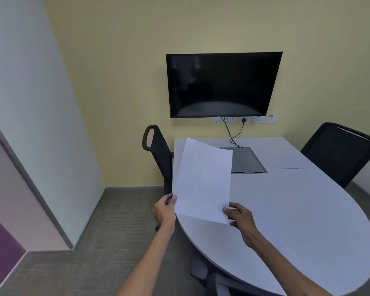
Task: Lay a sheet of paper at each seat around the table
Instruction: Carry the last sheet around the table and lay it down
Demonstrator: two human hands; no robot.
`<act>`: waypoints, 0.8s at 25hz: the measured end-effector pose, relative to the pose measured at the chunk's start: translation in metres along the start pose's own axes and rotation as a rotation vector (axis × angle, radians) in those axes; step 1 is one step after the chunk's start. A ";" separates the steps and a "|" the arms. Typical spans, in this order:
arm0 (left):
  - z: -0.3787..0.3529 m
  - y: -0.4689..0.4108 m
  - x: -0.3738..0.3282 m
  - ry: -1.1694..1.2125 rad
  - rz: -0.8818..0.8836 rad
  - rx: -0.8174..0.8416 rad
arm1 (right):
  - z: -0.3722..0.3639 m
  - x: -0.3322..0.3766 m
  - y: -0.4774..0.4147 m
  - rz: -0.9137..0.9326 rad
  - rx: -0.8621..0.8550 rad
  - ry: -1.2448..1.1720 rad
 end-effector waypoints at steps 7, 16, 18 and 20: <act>-0.001 -0.131 -0.006 -0.128 0.015 0.098 | -0.071 0.007 -0.088 -0.077 -0.019 -0.055; -0.040 -0.270 0.010 -0.266 0.041 0.205 | -0.135 0.014 -0.179 -0.194 -0.231 -0.178; -0.057 -0.301 0.011 -0.294 0.026 0.236 | -0.145 0.018 -0.200 -0.223 -0.285 -0.212; -0.073 -0.349 0.013 -0.318 0.012 0.306 | -0.166 0.016 -0.238 -0.230 -0.350 -0.225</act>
Point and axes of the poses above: each hand's wrist, its own y-axis away from the middle knuckle, its own z-axis out of the back of the hand, x = y × z, the point moved 3 cm from there along -y, towards the middle knuckle, and after that the axes turned 15 degrees about y, right-handed, at the moved point
